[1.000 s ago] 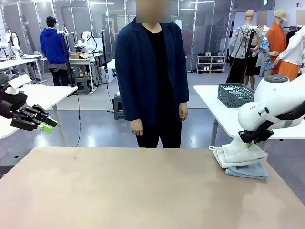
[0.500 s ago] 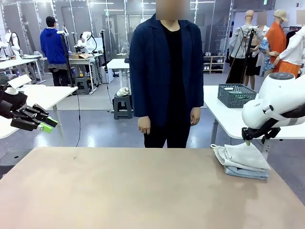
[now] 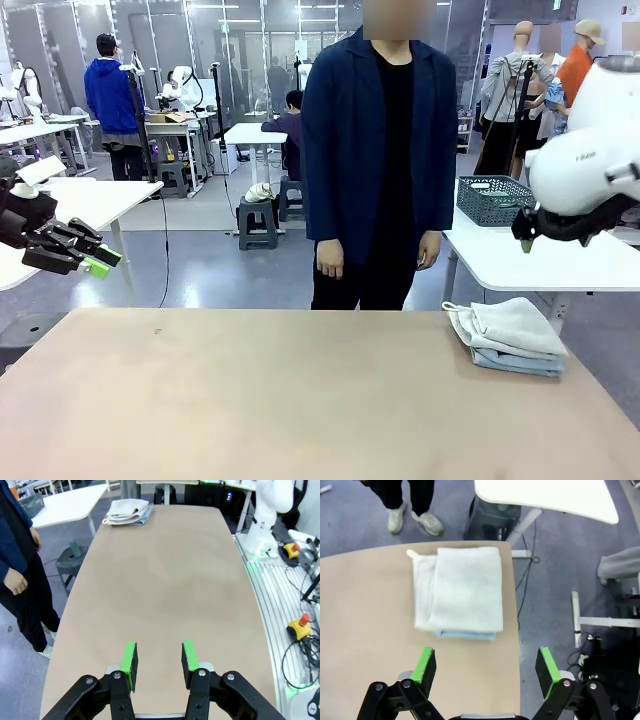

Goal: Fold the towels and place them in the basket.
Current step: Stack the folded Towel with hook on the right side of the table.

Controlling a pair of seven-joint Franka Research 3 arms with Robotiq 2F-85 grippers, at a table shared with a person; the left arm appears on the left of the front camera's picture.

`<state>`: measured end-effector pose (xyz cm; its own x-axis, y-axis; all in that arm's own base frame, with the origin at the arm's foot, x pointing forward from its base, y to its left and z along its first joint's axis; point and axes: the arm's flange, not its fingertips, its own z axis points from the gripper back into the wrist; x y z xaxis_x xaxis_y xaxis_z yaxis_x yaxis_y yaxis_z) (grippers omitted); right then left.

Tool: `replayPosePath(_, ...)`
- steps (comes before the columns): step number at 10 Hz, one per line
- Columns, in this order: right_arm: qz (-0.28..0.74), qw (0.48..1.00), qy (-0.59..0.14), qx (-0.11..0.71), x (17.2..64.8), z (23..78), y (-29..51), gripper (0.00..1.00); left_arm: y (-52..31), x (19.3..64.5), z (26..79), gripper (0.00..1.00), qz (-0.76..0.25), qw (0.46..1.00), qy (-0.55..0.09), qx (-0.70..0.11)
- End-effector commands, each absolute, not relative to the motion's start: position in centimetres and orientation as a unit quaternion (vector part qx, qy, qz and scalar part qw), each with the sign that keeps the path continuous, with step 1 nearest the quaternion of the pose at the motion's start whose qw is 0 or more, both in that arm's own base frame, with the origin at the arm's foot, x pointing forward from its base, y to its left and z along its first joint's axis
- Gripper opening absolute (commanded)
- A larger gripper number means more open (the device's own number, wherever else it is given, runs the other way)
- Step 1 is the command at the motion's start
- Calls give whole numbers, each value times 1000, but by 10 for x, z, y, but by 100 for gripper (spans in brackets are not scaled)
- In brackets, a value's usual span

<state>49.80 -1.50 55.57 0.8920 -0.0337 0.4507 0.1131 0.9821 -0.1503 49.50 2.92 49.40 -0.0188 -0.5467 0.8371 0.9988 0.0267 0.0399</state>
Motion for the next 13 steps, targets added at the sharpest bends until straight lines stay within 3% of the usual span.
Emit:
replayPosePath(1, -64, 967, -233, -83, 421, 611, 19, 100, 30, 494, 495, 47, -622, 620, -355, -320)
replayPosePath(5, -30, 976, -216, 2, 309, 685, 31, 100, 30, 494, 495, 47, -622, 620, -355, -320)
replayPosePath(13, -38, 973, -226, -6, 294, 695, 39, 100, 30, 494, 495, 47, -622, 620, -355, -320)
